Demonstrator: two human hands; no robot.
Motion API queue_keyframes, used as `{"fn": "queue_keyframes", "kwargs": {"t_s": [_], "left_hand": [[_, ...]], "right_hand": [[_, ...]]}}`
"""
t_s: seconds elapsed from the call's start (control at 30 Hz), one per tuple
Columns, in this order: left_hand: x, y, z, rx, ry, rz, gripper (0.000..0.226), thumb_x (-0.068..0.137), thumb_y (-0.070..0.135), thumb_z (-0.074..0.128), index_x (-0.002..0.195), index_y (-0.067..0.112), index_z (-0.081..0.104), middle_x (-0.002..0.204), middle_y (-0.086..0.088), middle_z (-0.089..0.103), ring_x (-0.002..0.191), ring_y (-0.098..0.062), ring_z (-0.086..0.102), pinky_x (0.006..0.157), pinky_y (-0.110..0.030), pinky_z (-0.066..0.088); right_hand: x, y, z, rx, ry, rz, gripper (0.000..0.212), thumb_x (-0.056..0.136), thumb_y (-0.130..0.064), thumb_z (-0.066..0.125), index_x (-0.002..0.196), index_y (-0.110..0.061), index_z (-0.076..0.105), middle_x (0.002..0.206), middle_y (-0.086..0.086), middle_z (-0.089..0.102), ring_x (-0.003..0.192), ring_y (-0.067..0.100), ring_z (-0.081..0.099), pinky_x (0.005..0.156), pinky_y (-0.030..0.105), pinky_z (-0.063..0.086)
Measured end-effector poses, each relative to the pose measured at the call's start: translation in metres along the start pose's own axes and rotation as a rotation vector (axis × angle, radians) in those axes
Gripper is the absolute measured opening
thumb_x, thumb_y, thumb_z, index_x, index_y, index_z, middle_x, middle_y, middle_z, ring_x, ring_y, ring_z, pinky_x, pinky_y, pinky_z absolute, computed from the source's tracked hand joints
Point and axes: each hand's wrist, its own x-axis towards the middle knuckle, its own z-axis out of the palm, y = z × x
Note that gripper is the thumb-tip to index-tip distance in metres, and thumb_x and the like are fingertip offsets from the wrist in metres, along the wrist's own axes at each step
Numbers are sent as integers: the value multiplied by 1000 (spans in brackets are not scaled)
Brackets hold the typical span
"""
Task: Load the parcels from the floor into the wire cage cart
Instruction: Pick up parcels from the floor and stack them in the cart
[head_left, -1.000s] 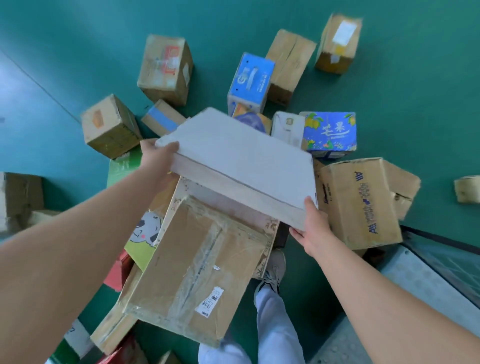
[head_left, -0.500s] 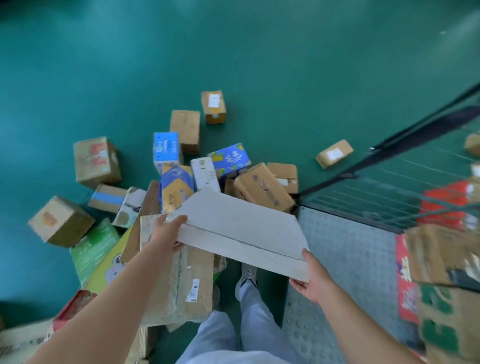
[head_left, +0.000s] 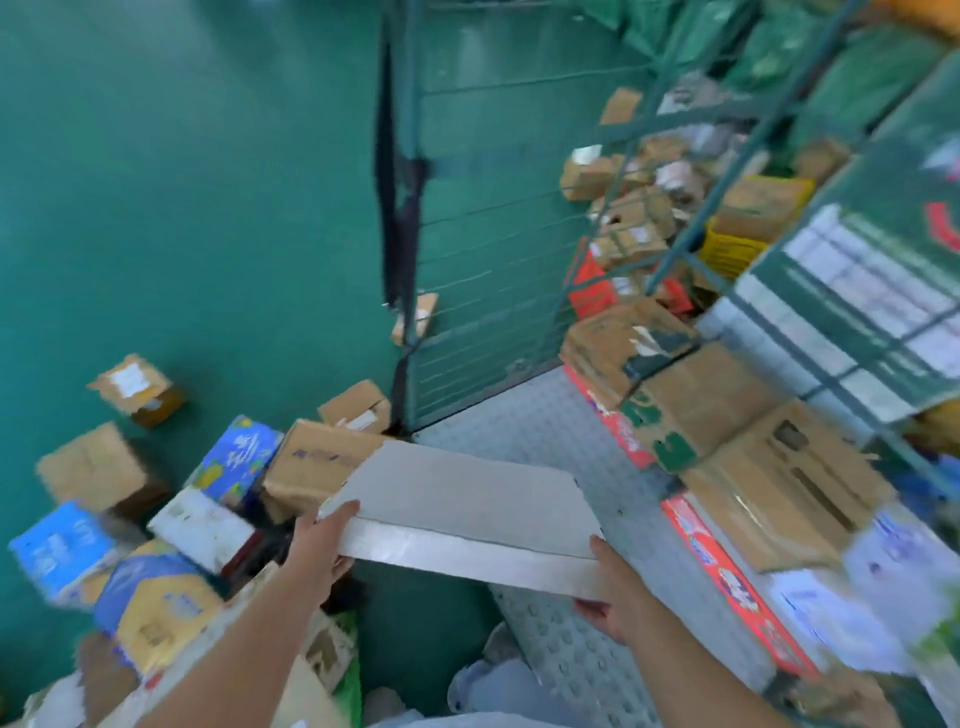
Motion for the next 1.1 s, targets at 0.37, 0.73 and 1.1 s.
{"fn": "queue_keyframes", "kwargs": {"t_s": [0.37, 0.73, 1.1], "left_hand": [[-30, 33, 248, 370, -192, 122, 65, 93, 28, 76, 146, 17, 40, 103, -10, 57, 84, -22, 57, 73, -36, 55], [-24, 58, 380, 555, -285, 242, 63, 94, 38, 72, 144, 26, 37, 108, -11, 60, 82, -24, 60, 85, -43, 57], [49, 125, 501, 661, -387, 221, 58, 98, 31, 69, 143, 30, 32, 125, -14, 57, 95, -30, 62, 71, -38, 55]], "right_hand": [[42, -66, -143, 484, 80, 25, 36, 96, -34, 69, 120, -12, 55, 96, 14, 58, 79, 28, 57, 66, 41, 51], [88, -119, -200, 499, 80, 27, 49, 86, -54, 75, 109, -13, 61, 83, 12, 58, 58, 19, 51, 48, 23, 51], [147, -220, -182, 503, 138, -16, 40, 89, -47, 75, 87, -11, 58, 56, 1, 40, 46, 12, 34, 50, 22, 33]]}}
